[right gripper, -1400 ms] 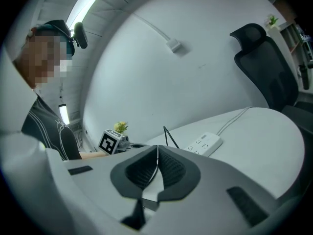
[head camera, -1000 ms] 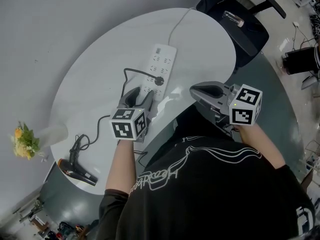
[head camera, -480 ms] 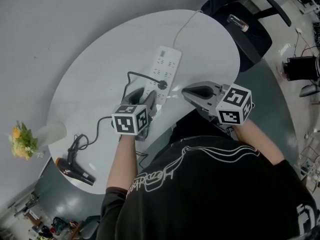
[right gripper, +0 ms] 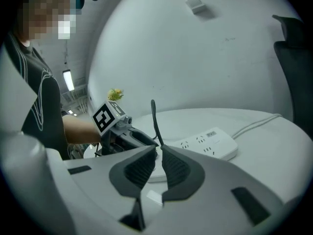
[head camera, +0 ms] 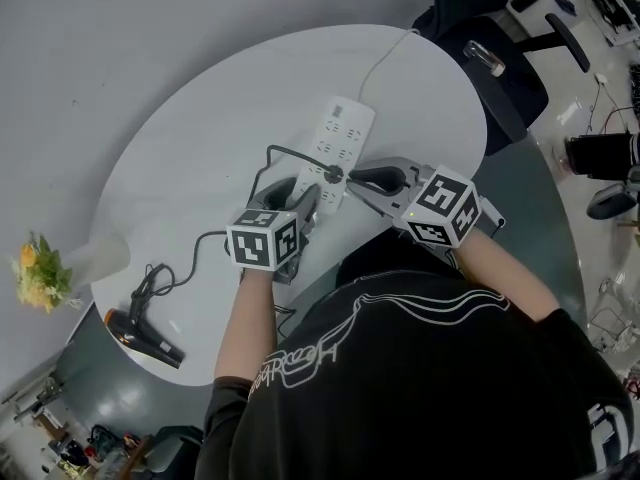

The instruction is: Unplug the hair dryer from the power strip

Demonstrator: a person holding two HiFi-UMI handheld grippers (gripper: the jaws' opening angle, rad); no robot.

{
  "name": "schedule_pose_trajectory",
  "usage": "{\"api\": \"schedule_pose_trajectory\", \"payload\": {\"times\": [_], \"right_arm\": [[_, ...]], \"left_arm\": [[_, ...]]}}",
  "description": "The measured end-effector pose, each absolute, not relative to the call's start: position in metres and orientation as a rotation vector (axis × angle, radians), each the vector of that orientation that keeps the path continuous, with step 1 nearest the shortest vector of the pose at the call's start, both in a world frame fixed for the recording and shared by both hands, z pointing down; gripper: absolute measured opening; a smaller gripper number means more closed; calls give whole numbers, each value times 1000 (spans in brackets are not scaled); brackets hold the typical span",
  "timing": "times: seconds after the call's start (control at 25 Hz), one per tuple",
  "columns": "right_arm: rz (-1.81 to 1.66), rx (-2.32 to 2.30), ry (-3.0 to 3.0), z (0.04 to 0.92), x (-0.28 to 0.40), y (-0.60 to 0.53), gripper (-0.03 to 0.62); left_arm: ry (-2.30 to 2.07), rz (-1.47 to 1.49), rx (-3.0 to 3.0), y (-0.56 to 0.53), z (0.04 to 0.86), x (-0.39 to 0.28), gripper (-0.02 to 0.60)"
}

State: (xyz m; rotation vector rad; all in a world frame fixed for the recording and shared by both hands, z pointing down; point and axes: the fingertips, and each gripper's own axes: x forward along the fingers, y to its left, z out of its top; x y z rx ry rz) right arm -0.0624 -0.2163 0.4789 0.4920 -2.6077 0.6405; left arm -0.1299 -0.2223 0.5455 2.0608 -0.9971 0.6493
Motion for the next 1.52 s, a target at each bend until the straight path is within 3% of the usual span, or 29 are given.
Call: {"api": "schedule_pose_trajectory", "payload": {"times": [0.12, 0.64, 1.52], "right_arm": [[573, 498, -2579, 487, -72, -223, 79], [167, 525, -2449, 503, -94, -231, 32], [193, 505, -2443, 503, -93, -229, 25]], "left_arm": [[-996, 640, 2060, -222, 546, -131, 184], [-1067, 636, 2068, -222, 544, -130, 186], [-1067, 675, 2069, -222, 545, -130, 186]]}}
